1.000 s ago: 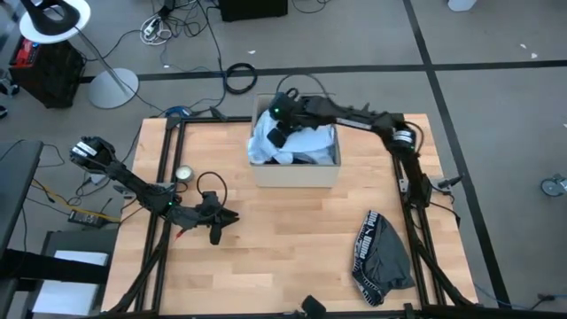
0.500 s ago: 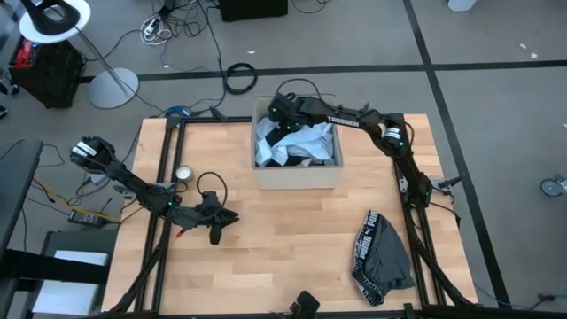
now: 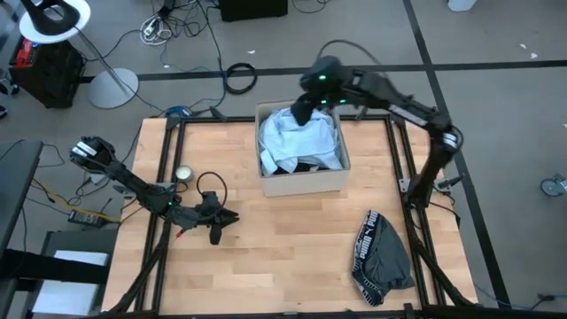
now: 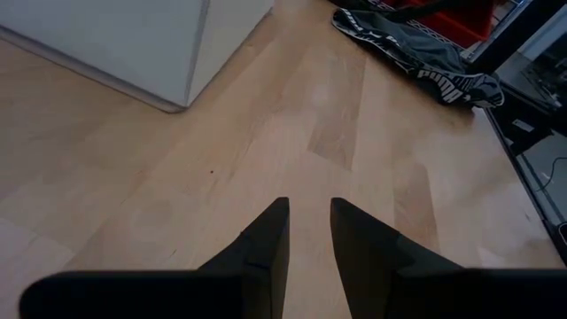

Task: Sort clothes
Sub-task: Put the gray underwear into the white laundry bin

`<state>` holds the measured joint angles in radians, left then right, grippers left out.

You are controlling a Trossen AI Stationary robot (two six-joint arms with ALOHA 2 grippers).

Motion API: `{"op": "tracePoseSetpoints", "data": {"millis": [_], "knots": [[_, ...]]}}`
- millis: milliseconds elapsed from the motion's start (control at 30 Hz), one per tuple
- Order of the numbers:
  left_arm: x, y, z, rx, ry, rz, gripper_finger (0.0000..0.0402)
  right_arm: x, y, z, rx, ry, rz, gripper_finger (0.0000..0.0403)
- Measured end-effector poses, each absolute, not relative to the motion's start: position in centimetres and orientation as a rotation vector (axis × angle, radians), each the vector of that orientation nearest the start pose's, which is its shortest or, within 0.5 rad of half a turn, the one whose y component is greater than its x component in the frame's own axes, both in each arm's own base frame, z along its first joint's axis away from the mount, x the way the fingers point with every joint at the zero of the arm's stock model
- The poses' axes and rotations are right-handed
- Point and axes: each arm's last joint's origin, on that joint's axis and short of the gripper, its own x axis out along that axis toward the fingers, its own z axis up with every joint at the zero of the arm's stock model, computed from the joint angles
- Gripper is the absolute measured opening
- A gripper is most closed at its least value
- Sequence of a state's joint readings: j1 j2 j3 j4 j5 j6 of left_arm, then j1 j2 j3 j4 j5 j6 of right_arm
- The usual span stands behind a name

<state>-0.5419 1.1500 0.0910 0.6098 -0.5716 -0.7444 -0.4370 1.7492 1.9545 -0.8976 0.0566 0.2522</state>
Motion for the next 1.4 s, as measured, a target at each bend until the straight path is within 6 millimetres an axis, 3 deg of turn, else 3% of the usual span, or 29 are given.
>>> {"op": "tracePoseSetpoints", "data": {"millis": [267, 467, 600, 833, 1133, 1400], "knots": [[15.2, -7.3, 12.0, -0.498, 0.347, 0.167, 0.009, 27.4, -9.6, 44.4, 0.361, 0.731, -0.675, 0.0208], [15.2, -7.3, 12.1, -0.498, 0.342, 0.164, 0.009, 24.5, -2.6, 43.1, 0.319, 0.794, -0.734, 0.0208], [15.2, -7.3, 12.1, -0.498, 0.342, 0.164, 0.009, 22.3, 2.3, 40.0, 0.359, 0.788, -0.737, 0.0205], [15.2, -7.3, 12.1, -0.498, 0.339, 0.163, 0.009, 18.7, 9.0, 31.9, 0.563, 0.837, -0.794, 0.0197], [15.2, -7.3, 12.2, -0.505, 0.328, 0.158, 0.0089, 15.4, 13.1, 22.3, 0.743, 1.043, -1.069, 0.0183], [15.2, -7.3, 12.2, -0.504, 0.329, 0.159, 0.0089, 14.6, 15.8, 18.2, 0.781, 1.115, -1.18, 0.0182]]}}
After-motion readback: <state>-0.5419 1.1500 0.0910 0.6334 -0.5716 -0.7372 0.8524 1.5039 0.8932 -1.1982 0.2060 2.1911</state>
